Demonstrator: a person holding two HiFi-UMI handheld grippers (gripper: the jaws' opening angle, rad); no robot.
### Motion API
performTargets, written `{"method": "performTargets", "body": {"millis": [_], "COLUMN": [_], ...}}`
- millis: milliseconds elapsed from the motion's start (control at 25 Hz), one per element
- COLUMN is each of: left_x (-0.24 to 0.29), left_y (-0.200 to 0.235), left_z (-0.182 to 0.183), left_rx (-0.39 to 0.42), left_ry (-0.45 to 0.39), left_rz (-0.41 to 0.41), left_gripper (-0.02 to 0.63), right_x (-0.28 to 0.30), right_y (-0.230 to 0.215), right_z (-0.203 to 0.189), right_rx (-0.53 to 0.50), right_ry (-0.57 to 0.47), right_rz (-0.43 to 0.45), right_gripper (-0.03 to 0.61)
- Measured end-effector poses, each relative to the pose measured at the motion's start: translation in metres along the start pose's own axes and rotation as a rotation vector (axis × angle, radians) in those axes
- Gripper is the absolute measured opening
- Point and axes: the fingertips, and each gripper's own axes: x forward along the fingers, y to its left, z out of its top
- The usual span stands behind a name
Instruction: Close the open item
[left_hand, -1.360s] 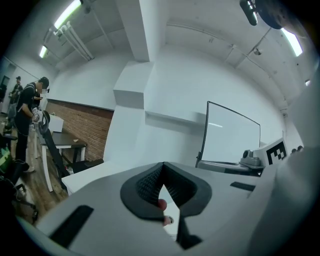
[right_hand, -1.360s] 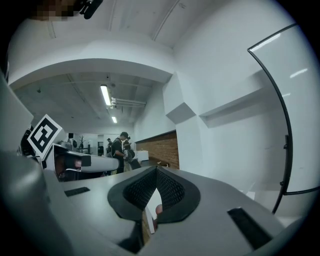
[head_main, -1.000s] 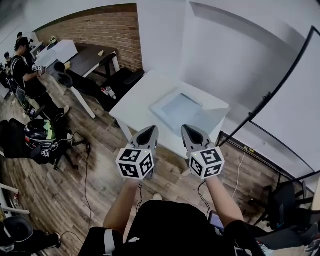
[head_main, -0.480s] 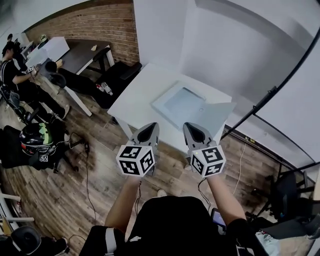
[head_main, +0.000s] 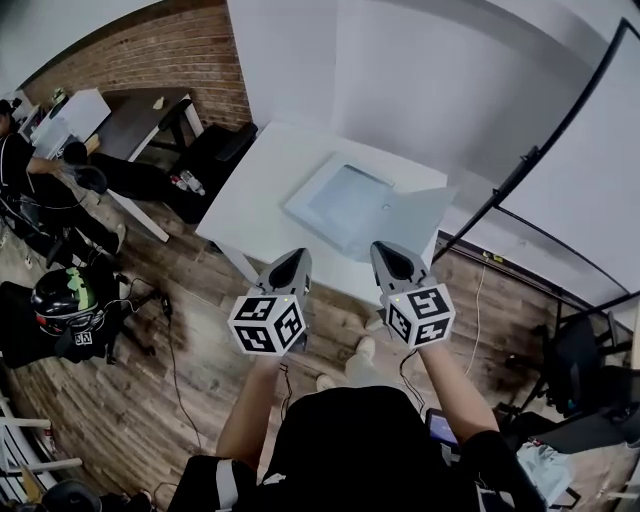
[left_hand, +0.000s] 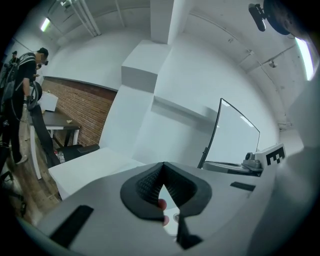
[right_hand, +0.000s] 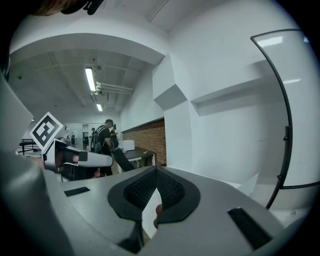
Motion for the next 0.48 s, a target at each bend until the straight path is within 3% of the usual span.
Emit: {"method": "performTargets", "body": {"millis": [480], "left_x": [0.085], "left_y": [-0.058], "left_z": [-0.013], "left_rx": [0.052], "left_ry": [0.075], "left_rz": [-0.109], "left_gripper": [0.011], "right_x": [-0.021], "right_y": [-0.105], "right_z": [-0.012], "right_rx": [0.064], "right_ry": [-0.006], "right_rz": [-0.144], "right_gripper": [0.04]}}
